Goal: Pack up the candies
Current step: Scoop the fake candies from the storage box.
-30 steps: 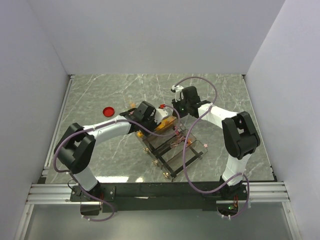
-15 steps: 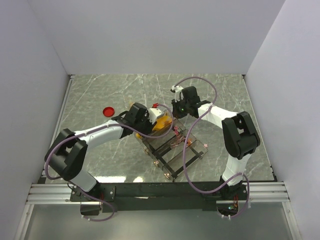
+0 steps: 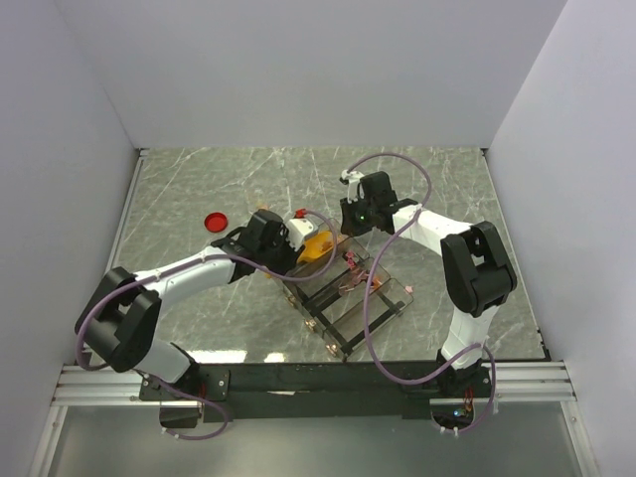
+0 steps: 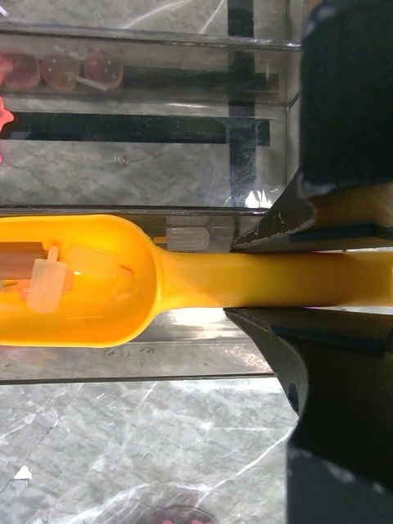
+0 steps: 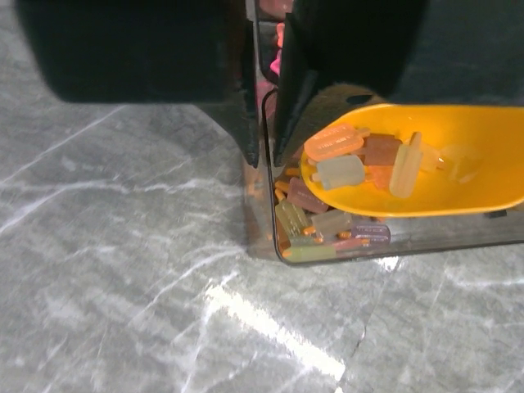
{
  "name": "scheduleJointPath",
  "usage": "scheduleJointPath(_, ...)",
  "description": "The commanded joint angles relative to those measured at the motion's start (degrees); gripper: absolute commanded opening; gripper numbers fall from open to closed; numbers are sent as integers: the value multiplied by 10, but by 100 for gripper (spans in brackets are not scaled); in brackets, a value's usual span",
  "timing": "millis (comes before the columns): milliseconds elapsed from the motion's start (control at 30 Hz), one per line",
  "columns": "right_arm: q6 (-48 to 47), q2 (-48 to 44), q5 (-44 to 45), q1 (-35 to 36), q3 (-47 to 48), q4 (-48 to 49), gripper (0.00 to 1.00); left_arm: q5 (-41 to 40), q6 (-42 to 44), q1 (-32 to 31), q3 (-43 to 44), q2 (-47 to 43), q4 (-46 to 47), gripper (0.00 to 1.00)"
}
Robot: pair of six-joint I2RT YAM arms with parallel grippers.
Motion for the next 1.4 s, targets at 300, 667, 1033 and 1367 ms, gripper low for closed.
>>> scheduleJointPath(300,55,-90,49,-3,29,-62,48,51,-21,12,-6,-77,26,1)
scheduleJointPath(667,90,-219,104,-12,-18,-90,72,63,-33,47,-17,-152,0,1)
scheduleJointPath(1033,104,-280,60,8,-103,-60,82,46,18,146,64,-208,-158,1)
scheduleJointPath(1367,93,-293,54,11,-122,-53,87,-26,76,211,167,-199,-295,1)
